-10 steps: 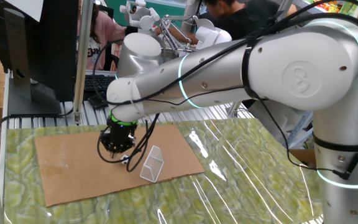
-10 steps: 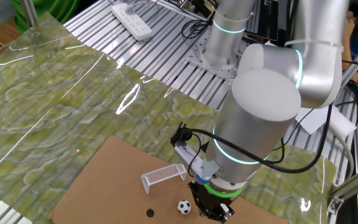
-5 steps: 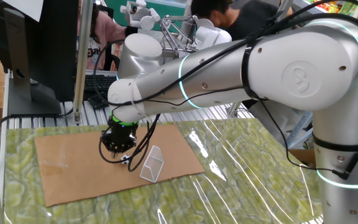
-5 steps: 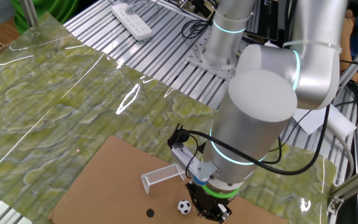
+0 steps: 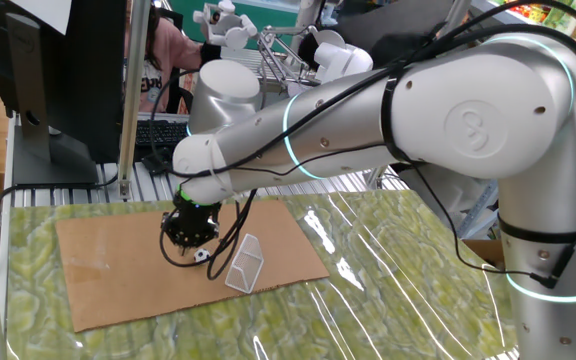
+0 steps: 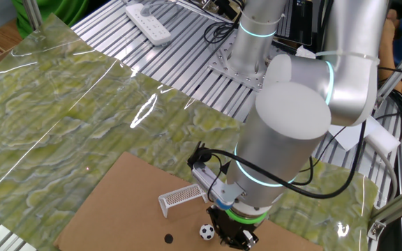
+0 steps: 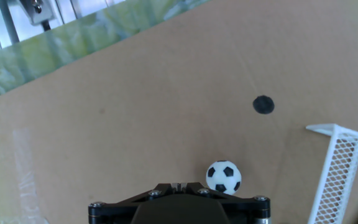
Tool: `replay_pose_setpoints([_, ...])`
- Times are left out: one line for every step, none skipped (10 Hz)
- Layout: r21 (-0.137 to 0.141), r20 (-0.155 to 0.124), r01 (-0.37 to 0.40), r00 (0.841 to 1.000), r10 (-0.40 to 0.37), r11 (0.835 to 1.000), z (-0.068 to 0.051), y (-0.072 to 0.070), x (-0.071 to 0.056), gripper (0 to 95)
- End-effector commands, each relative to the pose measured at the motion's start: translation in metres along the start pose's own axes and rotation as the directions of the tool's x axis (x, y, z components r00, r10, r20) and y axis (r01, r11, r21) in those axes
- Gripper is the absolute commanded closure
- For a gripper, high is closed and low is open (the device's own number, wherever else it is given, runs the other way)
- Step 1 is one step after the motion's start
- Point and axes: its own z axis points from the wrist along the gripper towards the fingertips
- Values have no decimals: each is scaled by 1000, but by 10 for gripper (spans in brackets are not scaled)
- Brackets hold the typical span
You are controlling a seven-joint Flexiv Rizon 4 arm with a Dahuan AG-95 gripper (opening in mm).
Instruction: Push the soccer ball into the goal
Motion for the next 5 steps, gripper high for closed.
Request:
replay_pose_setpoints([3, 2, 11, 1000, -11, 1000, 0, -1, -1, 950])
replay_pose_setpoints([5, 6, 15, 1000, -15, 1000, 0, -1, -1, 950])
replay_pose_setpoints([7, 7, 37, 999, -37, 999, 0, -1, -1, 950])
replay_pose_setpoints([14, 8, 71, 997, -71, 997, 0, -1, -1, 950])
replay_pose_setpoints([28, 8, 115, 993, -115, 993, 0, -2, -1, 950])
